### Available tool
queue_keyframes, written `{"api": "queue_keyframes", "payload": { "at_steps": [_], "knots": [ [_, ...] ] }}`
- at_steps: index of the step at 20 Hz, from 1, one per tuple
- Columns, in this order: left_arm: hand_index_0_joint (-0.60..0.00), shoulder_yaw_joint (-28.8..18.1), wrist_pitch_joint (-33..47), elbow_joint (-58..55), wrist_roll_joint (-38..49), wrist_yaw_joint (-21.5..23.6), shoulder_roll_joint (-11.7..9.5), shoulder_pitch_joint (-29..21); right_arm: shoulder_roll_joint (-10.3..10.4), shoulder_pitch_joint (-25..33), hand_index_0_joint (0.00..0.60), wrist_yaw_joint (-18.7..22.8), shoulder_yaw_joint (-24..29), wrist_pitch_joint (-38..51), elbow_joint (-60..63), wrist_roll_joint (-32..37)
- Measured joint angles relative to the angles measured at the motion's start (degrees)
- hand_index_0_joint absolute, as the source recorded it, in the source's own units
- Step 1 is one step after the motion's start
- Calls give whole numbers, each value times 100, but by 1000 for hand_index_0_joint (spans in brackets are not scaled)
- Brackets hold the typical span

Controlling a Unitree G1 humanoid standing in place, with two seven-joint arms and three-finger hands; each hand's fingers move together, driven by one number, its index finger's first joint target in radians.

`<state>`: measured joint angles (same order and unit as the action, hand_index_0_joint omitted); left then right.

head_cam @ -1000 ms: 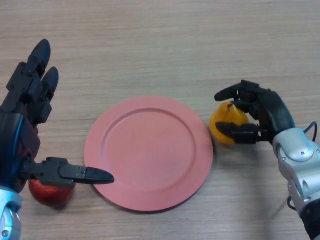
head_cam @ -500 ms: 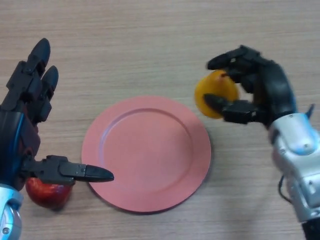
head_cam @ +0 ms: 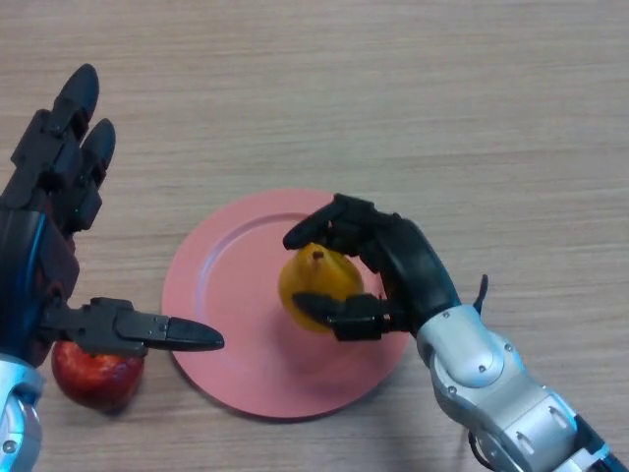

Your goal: Pick up the yellow pear and place it on the plate

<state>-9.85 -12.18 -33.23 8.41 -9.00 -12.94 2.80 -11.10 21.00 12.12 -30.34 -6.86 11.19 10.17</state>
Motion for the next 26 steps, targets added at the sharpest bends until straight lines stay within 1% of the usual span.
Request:
{"api": "queue_keyframes", "payload": {
  "at_steps": [1, 3, 4, 5, 7, 8, 9, 10, 12, 14, 17, 19, 21, 22, 23, 26],
  "knots": [
    [0, 0, 0, 2, 0, 0, 0, -1, -17, 2, 600, 21, -9, 1, 22, 109],
    [0, -1, 0, 22, 1, 0, -1, -1, -20, -3, 600, 52, -7, -137, -69, 684],
    [0, -1, 0, 39, 1, 0, -1, 0, -17, -3, 600, 22, -5, -484, -199, 939],
    [0, -1, 0, 53, 1, 0, -1, 1, -17, -3, 600, -36, -5, -670, -229, 1016],
    [0, -1, 0, 109, 1, 0, -1, 1, -18, -2, 401, -63, -6, -909, -243, 1124],
    [0, -1, 0, 110, 2, 0, -1, 1, -18, -2, 250, -64, 2, -937, -302, 1124],
    [0, -1, 0, 111, 1, 0, -1, 1, -18, 3, 149, -66, 10, -944, -343, 1125],
    [0, -1, 0, 114, 1, 0, -1, 2, -18, 3, 0, -77, 32, -988, -467, 1180],
    [0, -1, 1, 133, 1, 0, -2, 6, -18, 33, 0, -171, 63, -1011, -654, 1213],
    [0, -3, 1, 133, 0, 0, -2, 17, -18, 30, 0, -171, 79, -1013, -795, 1212],
    [0, -17, 38, 133, -2, 0, -3, 40, -18, -43, 0, -212, 326, -1140, -1328, 1154],
    [0, -18, 52, 131, -4, 0, -3, 42, -15, -141, 0, -375, 673, -1280, -1910, 1062],
    [0, -28, 53, 128, -7, -2, -3, 57, -8, -393, 0, -735, 1116, -1549, -2561, 1061],
    [0, -39, 53, 125, -7, -3, -2, 74, -8, -559, 0, -859, 1355, -1690, -2872, 1067],
    [0, -39, 53, 120, -7, -22, -2, 77, -6, -732, 0, -896, 1544, -1758, -3165, 1074],
    [0, -44, 52, 110, -4, -51, -2, 66, 26, -1158, 0, -1230, 2427, -1846, -3955, 1066]
  ]
}}
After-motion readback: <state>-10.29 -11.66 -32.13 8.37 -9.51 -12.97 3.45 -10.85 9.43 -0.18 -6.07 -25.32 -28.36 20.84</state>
